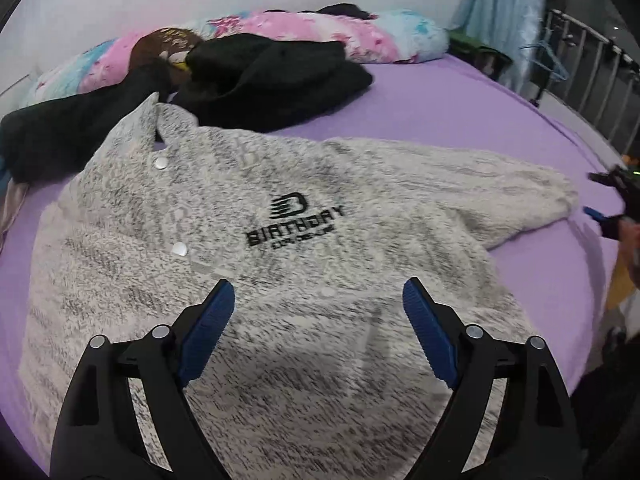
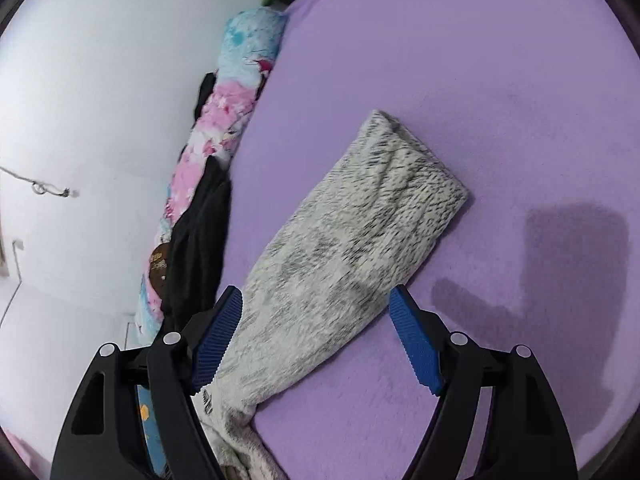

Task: Fold large clothes
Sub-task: 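Move the right gripper to the other sleeve cuff and close on it, then lift the held cuff up with the right gripper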

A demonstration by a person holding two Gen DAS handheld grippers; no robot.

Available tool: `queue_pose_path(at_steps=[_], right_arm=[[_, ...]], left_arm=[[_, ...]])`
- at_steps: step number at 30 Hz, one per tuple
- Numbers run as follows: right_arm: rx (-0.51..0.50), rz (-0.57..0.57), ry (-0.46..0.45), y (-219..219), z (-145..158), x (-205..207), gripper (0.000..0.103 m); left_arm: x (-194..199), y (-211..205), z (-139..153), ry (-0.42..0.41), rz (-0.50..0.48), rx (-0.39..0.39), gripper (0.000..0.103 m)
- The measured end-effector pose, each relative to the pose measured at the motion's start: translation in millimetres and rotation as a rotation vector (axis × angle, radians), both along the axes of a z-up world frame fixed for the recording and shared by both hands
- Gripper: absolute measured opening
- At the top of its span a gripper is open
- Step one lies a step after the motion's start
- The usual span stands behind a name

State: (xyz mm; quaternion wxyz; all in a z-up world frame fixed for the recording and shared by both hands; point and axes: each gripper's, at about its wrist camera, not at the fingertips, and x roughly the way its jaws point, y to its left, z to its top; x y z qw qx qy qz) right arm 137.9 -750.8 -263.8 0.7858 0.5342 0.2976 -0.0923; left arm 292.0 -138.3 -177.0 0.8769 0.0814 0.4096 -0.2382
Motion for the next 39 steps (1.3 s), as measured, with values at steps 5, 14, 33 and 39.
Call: queue_pose_path(at_steps=[5,14,33,39], right_arm=[[0.003,-0.030,0.063,-12.0,-20.6,17.2,0.075],[0.015,-0.112,0.089,-37.2,-42.6,29.0,0.073],[-0.432,0.113,-0.083,71.8,90.6,28.1,0.032],[-0.572,0.248,-0.172,157.6,140.2,16.1,0.030]], left_arm=[[-3.3,-16.1,5.9,0.011,-0.039,-0.028,0.084],[-4.9,-37.9,17.6,0.012,-0.096,-0.078,0.084],[12.5,-30.9,27.0,0.122,-0.086,-0.188,0.084],[8.2,-21.5,41.8,0.134,-0.078,-0.211,0.084]])
